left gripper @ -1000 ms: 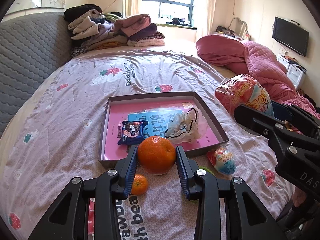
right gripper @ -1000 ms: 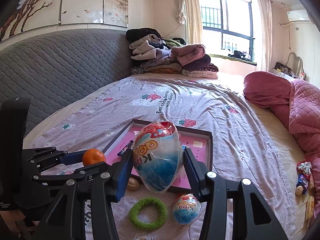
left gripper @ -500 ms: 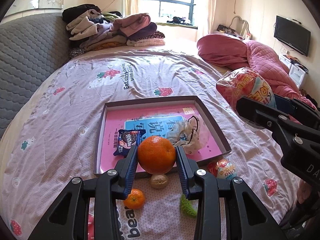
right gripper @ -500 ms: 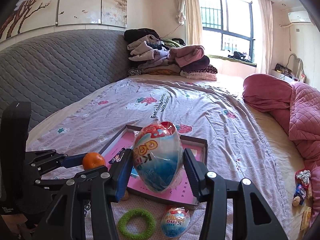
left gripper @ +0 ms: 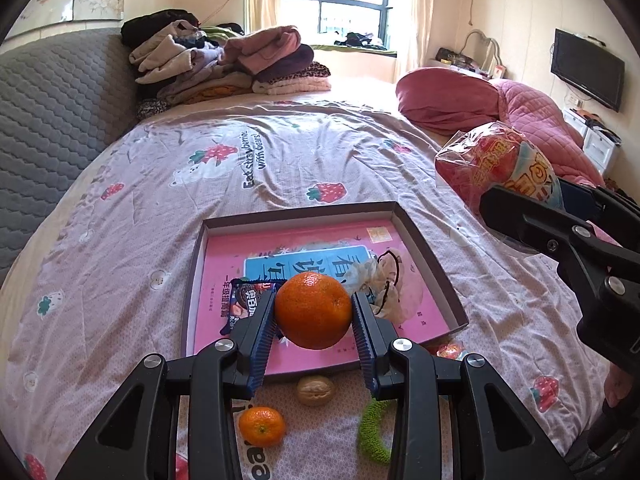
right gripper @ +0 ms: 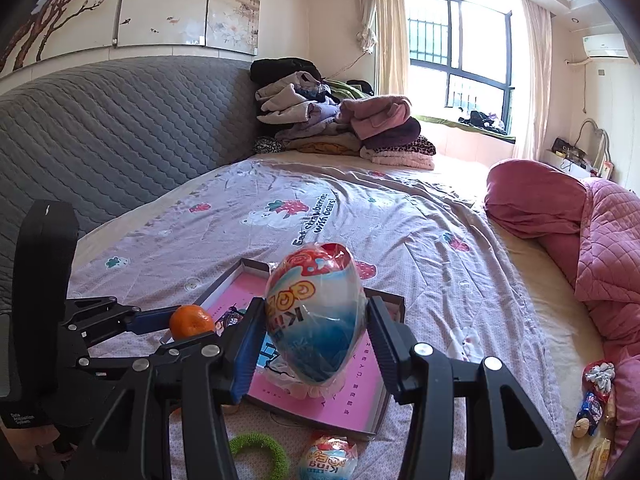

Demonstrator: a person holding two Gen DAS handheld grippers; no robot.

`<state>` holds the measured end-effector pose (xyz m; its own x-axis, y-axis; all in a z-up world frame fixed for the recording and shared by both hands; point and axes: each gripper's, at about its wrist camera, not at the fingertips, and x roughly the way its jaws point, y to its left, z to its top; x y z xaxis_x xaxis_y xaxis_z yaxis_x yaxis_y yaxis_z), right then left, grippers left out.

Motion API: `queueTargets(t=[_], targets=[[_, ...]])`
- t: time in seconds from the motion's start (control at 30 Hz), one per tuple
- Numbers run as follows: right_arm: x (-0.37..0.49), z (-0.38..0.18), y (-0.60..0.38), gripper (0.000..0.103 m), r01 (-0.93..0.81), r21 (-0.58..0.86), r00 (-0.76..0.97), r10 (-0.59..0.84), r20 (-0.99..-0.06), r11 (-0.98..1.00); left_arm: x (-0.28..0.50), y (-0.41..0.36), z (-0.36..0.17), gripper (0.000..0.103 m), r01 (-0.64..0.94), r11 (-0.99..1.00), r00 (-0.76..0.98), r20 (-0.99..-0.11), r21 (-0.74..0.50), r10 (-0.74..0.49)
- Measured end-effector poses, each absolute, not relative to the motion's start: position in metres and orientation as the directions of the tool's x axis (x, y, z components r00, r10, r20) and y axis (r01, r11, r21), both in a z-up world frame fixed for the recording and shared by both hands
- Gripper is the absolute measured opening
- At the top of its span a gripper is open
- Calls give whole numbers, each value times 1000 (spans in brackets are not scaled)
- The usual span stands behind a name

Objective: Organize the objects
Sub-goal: 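Carry the orange over the tray with left tool while right tool carries egg toy there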

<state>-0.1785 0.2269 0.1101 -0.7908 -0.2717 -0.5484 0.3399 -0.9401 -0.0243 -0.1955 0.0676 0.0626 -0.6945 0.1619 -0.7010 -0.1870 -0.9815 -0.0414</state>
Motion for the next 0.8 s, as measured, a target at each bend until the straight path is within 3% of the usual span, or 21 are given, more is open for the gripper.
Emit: queueTargets(t=[0.8], targets=[[-231, 95, 234, 51, 324, -57, -781, -233, -579, -944, -249, 79, 39, 39, -174, -984, -664, -732, -43, 150]])
